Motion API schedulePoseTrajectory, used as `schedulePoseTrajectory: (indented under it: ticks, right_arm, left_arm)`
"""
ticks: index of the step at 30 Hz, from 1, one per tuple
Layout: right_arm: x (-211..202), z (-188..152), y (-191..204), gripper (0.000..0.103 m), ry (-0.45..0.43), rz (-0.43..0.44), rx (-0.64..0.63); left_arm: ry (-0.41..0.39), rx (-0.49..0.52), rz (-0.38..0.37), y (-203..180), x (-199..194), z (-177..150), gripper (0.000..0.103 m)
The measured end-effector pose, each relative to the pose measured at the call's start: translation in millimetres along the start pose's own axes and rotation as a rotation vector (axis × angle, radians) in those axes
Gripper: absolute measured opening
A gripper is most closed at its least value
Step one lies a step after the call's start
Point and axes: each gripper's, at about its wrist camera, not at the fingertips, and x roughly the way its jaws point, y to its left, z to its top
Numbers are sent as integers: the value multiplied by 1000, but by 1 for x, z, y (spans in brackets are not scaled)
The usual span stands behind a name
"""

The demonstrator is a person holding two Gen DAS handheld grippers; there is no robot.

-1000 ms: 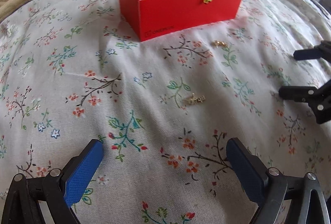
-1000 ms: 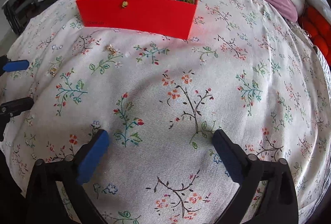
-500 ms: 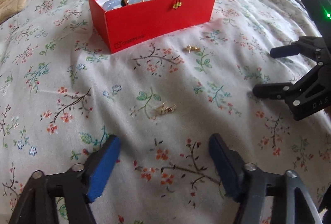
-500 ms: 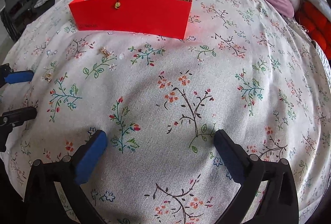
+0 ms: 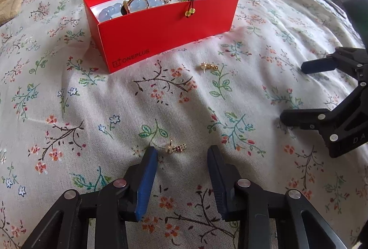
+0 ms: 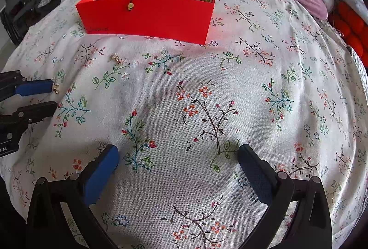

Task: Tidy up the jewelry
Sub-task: 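Grasp another small gold earring with the left tool while the right tool approaches a gold stud, then grasp the small gold stud earring with the right tool while the left tool holds its earring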

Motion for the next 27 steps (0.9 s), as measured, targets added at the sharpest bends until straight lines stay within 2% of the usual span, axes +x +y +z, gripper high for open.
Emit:
schedulePoseTrajectory:
  ticks: [4, 6, 14, 27]
  right_arm:
    - [0, 2, -1, 103, 7, -4, 8]
    - [0, 4, 1, 103, 1, -7, 15]
    - [0, 12, 14, 103, -15, -1, -8]
    - [3, 34, 27, 102, -39, 32, 0]
  left_arm:
    - [-6, 6, 8, -1, 2, 2, 30]
    - [-5, 8, 6, -2, 2, 2, 22]
    - [-3, 23, 7, -2, 0, 1, 7]
    - [-8, 22, 26, 2, -9, 0, 5]
